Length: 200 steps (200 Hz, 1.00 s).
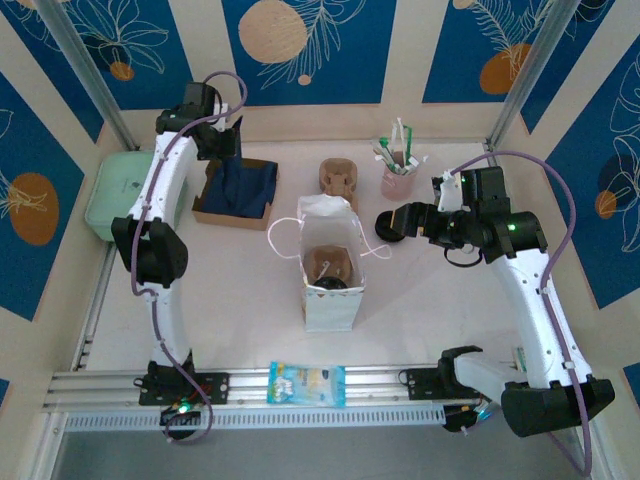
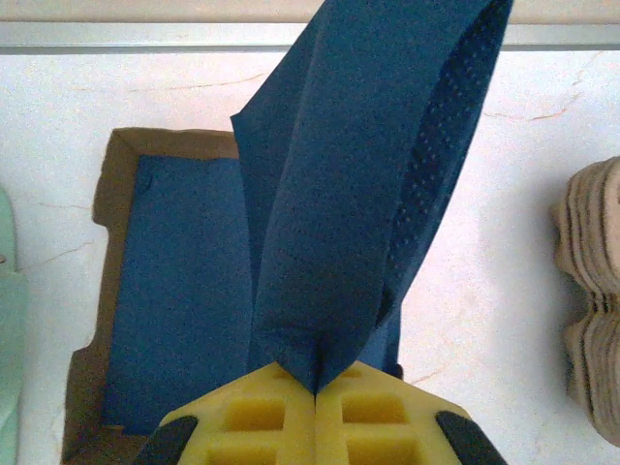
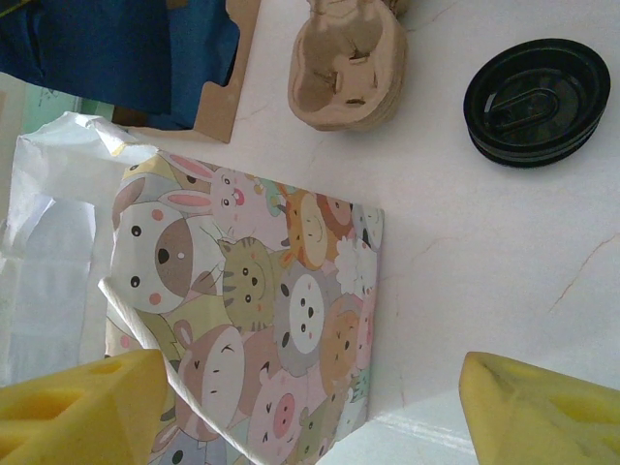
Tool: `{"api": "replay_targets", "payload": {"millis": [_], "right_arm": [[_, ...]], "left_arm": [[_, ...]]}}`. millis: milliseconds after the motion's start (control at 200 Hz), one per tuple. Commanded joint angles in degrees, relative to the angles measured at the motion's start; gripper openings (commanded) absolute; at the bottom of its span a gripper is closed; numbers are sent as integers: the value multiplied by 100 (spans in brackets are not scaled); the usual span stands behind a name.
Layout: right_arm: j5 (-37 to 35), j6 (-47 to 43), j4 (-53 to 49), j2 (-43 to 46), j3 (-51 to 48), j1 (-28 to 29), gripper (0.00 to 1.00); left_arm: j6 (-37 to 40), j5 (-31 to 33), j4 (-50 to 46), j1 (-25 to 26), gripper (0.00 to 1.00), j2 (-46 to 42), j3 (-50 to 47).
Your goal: Pack the takeout coffee
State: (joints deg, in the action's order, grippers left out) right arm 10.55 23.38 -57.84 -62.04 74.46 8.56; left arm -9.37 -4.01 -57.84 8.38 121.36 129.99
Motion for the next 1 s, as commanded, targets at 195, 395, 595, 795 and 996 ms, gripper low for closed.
{"api": "replay_targets", "payload": {"millis": [195, 395, 595, 795, 996], "right_arm": [[149, -137, -35, 131, 322, 39, 88], [209, -127, 1, 157, 287, 63, 91], [228, -126, 19, 200, 262, 76, 90], [419, -175, 136, 327, 296, 150, 92], [523, -293, 221, 421, 408, 345, 96]], "left_arm": [[-374, -970, 368, 23, 0, -599, -34], [-576, -1408, 532, 23, 0, -787, -27], [-703, -1723, 659, 23, 0, -996, -46], [-953, -2208, 1102, 23, 0, -1333, -273], [-1256, -2824, 1708, 23, 0, -1618, -660]]}}
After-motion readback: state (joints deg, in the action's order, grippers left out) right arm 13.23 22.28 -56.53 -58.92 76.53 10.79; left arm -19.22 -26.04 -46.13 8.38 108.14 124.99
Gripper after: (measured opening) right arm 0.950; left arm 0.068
